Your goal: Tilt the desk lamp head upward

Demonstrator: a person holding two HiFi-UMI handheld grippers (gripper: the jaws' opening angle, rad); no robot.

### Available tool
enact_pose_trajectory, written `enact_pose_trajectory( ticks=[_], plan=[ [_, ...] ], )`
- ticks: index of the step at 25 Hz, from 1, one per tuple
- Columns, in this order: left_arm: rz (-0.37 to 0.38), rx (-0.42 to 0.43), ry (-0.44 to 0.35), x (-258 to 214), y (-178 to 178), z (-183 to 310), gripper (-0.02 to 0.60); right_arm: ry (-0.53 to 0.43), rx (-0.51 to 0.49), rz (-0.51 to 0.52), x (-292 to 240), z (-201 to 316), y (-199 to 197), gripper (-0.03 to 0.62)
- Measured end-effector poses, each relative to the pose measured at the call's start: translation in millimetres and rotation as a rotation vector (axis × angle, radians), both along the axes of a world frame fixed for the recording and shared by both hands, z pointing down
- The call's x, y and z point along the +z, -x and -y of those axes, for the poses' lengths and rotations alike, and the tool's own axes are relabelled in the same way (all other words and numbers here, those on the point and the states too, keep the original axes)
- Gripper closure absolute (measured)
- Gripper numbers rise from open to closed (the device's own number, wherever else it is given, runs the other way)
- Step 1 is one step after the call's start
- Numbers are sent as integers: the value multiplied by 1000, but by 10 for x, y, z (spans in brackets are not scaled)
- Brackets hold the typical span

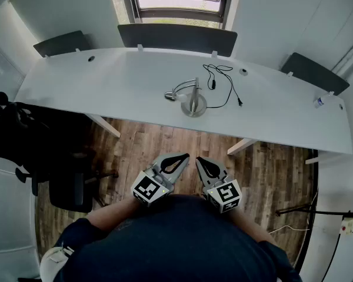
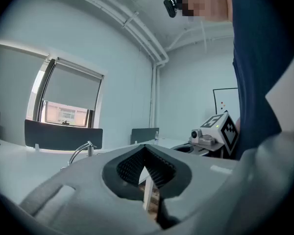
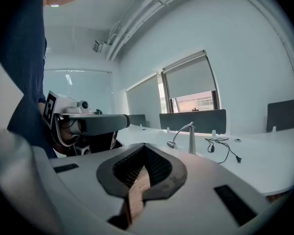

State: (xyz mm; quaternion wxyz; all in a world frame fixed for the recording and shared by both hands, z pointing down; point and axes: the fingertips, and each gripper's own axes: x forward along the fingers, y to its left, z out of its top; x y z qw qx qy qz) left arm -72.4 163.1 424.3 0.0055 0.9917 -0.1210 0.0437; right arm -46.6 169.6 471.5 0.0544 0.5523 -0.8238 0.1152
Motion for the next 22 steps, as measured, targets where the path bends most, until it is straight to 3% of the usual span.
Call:
enact_pose_trajectory(
  ticks=[12,16,22],
  plan=[
    [14,-32,20,88,-200,-15,577,3,-14,13,47,-39,-201,585],
    [40,-103,-43,154,-241,133,577,-12,-29,-1,123,39,-292,583],
    [130,-204,-172,245,-154,847,574,13,8,-19,249,492,-475,575]
  ],
)
